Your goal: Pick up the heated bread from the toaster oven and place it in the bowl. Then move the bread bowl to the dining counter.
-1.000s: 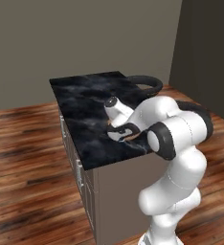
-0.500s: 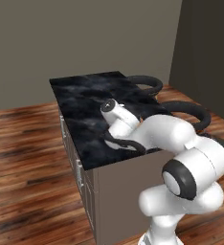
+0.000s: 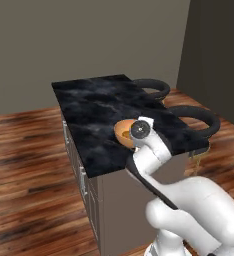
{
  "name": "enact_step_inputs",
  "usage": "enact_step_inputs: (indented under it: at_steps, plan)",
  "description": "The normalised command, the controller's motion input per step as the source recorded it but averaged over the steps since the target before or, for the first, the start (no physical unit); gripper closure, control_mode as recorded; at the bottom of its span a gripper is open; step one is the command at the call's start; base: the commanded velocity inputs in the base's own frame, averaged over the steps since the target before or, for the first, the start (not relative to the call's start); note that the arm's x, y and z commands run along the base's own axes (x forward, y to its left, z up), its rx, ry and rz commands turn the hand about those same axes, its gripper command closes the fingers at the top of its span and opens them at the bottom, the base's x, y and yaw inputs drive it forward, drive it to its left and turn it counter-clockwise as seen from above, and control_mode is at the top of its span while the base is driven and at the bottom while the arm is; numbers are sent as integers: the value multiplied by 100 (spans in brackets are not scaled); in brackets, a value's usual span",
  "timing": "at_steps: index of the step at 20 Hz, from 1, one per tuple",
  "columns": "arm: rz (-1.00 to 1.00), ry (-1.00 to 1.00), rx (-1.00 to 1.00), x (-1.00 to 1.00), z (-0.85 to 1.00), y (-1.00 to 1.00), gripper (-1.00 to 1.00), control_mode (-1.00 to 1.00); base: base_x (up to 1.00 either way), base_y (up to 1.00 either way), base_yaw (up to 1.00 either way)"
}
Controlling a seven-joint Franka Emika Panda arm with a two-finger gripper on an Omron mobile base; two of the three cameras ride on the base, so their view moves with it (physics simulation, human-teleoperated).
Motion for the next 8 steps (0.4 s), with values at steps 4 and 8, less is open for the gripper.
enact_step_inputs:
  at_steps: [4, 8]
  plan:
    - [-1, -27, 21, -100, 5, -92, -100, -100, 0, 0, 0]
    - [-13, -10, 6, -67, 0, -46, -100, -100, 0, 0, 0]
